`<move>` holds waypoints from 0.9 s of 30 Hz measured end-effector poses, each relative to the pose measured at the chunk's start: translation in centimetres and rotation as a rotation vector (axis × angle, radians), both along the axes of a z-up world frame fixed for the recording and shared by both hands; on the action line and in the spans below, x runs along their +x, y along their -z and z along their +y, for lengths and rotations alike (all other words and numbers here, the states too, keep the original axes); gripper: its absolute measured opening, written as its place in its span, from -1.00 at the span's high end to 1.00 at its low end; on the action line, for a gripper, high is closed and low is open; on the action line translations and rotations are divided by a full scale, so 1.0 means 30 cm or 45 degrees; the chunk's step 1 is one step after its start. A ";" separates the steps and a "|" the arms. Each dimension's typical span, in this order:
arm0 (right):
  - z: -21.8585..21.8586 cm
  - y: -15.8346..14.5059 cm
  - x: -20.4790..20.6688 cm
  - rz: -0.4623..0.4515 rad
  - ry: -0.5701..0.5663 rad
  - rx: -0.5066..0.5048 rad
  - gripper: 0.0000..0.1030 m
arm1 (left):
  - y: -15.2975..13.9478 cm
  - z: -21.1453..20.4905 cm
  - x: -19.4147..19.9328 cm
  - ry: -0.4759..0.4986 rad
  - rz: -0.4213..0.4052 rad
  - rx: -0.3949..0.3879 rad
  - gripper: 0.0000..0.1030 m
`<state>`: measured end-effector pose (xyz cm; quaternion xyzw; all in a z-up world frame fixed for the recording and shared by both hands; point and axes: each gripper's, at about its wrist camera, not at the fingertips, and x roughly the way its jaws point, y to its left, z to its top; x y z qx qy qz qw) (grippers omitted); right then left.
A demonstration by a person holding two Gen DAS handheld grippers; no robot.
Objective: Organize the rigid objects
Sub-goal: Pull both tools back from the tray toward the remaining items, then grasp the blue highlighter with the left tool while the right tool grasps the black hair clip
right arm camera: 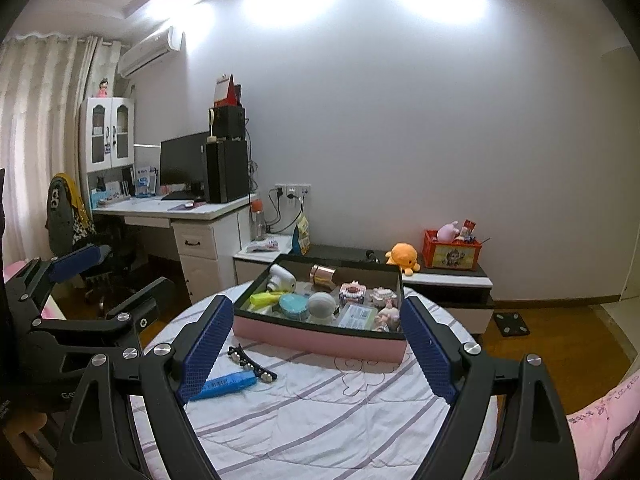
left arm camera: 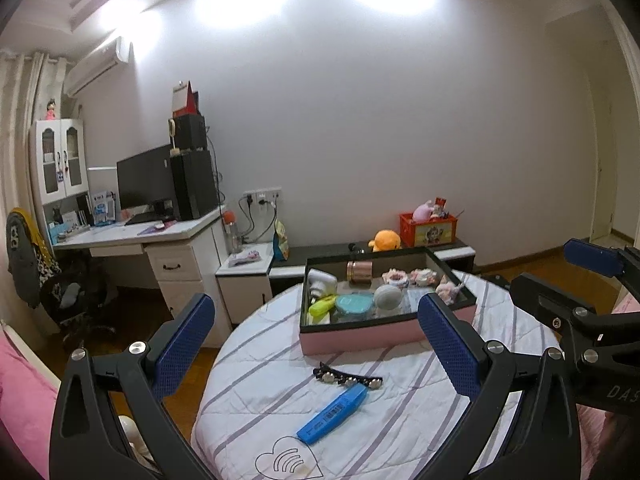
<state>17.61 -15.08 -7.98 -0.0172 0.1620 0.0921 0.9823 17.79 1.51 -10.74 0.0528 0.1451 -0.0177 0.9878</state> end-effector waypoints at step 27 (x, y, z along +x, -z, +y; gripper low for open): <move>0.043 0.457 0.363 0.551 -0.058 -0.078 -0.69 | 0.546 0.042 0.365 0.233 0.704 -0.016 0.40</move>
